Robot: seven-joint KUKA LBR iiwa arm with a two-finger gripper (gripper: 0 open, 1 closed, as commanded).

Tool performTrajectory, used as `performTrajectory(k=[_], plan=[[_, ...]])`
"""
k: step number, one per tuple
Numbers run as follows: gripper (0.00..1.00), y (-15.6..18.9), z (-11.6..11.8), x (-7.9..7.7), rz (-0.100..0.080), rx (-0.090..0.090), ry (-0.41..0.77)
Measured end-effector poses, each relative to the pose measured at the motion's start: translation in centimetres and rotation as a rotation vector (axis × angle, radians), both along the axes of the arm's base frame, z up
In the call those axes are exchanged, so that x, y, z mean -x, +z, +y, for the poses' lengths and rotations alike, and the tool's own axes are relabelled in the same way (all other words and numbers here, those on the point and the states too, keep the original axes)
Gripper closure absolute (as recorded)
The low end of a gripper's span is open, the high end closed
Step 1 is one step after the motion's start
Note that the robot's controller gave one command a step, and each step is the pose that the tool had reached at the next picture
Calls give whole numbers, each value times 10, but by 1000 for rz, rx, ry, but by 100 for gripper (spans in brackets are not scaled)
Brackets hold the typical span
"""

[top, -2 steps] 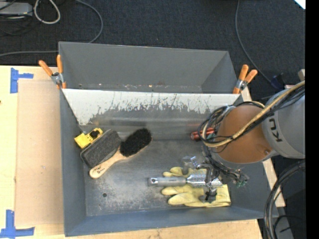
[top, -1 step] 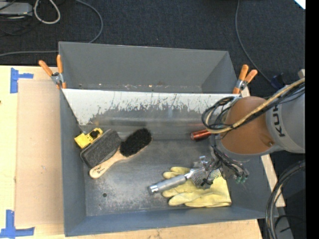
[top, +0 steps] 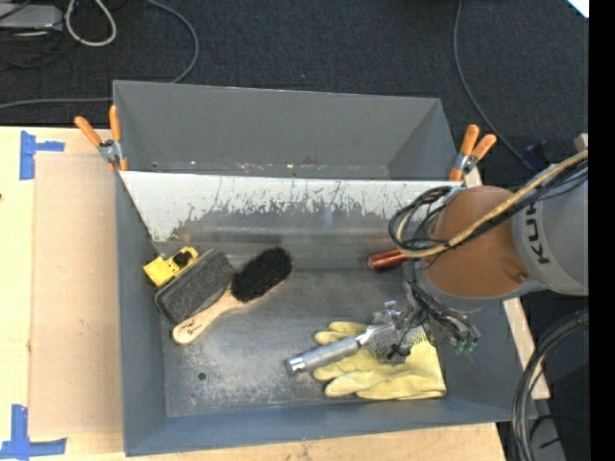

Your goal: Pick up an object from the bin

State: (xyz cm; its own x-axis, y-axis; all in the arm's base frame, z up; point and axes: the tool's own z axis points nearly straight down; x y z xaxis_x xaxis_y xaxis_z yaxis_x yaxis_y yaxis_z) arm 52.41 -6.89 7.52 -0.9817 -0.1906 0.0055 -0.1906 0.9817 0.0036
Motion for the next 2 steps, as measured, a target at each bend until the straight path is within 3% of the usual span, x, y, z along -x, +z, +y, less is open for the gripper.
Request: performTrajectory(k=[2], plan=[[100, 25, 1, 1, 5, -1, 3]])
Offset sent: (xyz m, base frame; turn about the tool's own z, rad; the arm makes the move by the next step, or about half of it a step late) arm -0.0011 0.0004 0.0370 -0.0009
